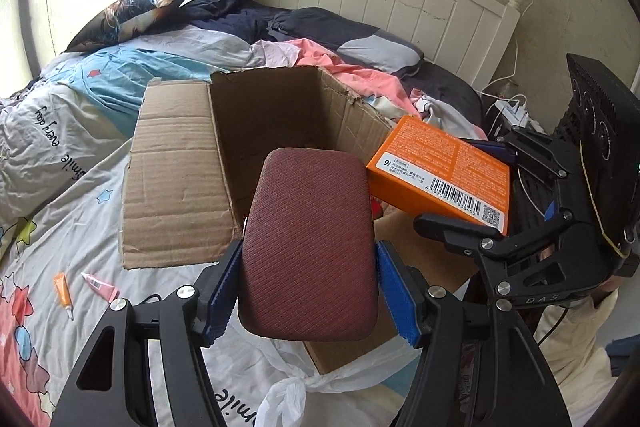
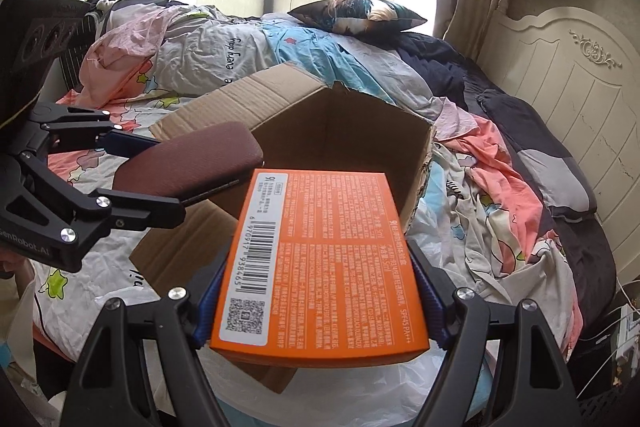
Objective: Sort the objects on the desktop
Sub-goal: 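Carry the dark red case and orange box toward the cardboard box with both grippers, then lower the dark red case and orange box into the cardboard box and open both grippers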
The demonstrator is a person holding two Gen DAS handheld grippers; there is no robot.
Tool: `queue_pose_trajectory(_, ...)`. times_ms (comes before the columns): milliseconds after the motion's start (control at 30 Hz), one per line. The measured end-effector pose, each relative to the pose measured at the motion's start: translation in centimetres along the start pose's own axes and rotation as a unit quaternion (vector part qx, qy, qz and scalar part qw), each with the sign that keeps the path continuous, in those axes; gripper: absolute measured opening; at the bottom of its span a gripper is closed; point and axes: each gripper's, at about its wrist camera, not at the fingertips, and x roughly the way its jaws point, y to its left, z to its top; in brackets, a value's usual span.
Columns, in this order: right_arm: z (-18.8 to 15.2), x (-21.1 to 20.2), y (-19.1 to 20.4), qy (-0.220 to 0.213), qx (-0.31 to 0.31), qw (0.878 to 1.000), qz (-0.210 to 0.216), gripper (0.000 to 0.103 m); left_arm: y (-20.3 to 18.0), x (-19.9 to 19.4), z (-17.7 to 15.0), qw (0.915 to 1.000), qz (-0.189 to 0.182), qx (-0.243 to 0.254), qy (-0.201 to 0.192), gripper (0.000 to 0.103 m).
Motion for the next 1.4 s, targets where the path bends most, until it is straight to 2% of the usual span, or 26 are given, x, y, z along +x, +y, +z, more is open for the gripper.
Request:
queue_pose_trajectory(333,1.3,2.0,-0.9,-0.005,-0.007,1.0,-0.029,0.075,1.4,1.6,2.0,0.9999,0.0,-0.013,-0.001,0.066)
queue_pose_trajectory(600,2.6,4.8,-1.7,0.015,-0.019,0.998,-0.059,0.075,2.9,4.0,3.5,0.9991,-0.018,-0.038,0.003,0.066)
queue_pose_trajectory(1000,2.9,6.8,-1.9,0.031,-0.03,0.997,-0.07,0.075,3.8,6.6,4.4,0.9975,-0.039,-0.058,0.01,0.066)
queue_pose_trajectory(1233,3.0,7.8,-1.8,0.041,-0.034,0.996,-0.068,0.075,2.5,7.3,4.5,0.9982,-0.034,-0.047,0.016,0.066)
queue_pose_trajectory(1400,3.0,7.8,-1.9,0.041,-0.036,0.996,-0.065,0.075,2.5,7.6,5.0,0.9969,-0.045,-0.062,0.018,0.066)
